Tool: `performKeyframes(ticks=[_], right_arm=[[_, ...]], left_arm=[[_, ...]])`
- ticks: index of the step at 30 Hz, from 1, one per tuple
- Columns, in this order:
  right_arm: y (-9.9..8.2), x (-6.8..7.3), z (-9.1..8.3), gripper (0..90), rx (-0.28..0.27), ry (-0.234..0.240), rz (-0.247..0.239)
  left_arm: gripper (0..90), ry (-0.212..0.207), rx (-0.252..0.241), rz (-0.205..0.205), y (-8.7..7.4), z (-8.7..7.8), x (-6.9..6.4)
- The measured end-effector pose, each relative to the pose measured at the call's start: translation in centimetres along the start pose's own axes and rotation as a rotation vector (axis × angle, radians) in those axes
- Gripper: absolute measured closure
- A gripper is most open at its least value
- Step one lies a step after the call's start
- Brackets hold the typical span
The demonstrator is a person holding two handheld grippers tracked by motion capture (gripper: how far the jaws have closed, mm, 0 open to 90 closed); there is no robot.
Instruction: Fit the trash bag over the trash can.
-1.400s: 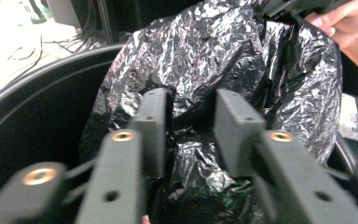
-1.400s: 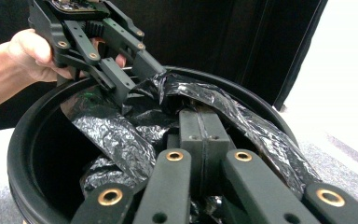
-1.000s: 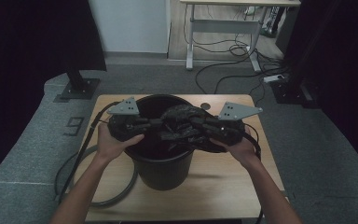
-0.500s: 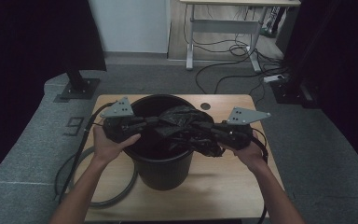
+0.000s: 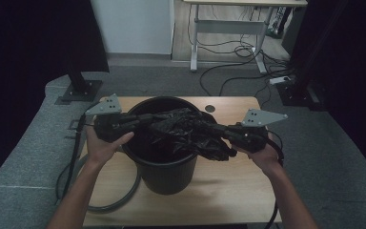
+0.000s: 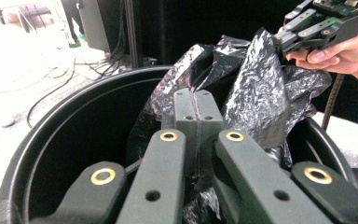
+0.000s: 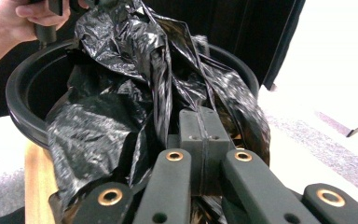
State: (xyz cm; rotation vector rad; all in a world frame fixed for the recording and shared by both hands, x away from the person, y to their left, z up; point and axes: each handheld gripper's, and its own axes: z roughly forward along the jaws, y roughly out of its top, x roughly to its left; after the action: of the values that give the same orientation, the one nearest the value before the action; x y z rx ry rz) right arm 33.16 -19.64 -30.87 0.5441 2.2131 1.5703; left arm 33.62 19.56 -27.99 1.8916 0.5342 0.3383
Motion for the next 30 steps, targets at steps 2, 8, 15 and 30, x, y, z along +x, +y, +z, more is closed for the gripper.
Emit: performKeyframes(ticks=[2,8,15,30], right_arm=[[0.1,-0.1,-0.2,89.6,-0.004,-0.002,-0.001],[0.7,-0.5,-0.8,89.6,-0.015,-0.011,-0.007],[1.9,-0.8,-0.6,89.7,-0.019,-0.011,-0.027],[1.2,-0.7,0.0,89.5,0.004,0.029,-0.021]], left_arm=[[90.0,0.004,-0.003,-0.001,0.0,-0.1,0.0],[90.0,0.013,-0.021,-0.008,0.0,-0.7,0.2],[90.0,0.026,-0.037,-0.015,-0.1,-1.6,0.5],[90.0,0.043,-0.037,-0.035,-1.1,-2.7,1.1]])
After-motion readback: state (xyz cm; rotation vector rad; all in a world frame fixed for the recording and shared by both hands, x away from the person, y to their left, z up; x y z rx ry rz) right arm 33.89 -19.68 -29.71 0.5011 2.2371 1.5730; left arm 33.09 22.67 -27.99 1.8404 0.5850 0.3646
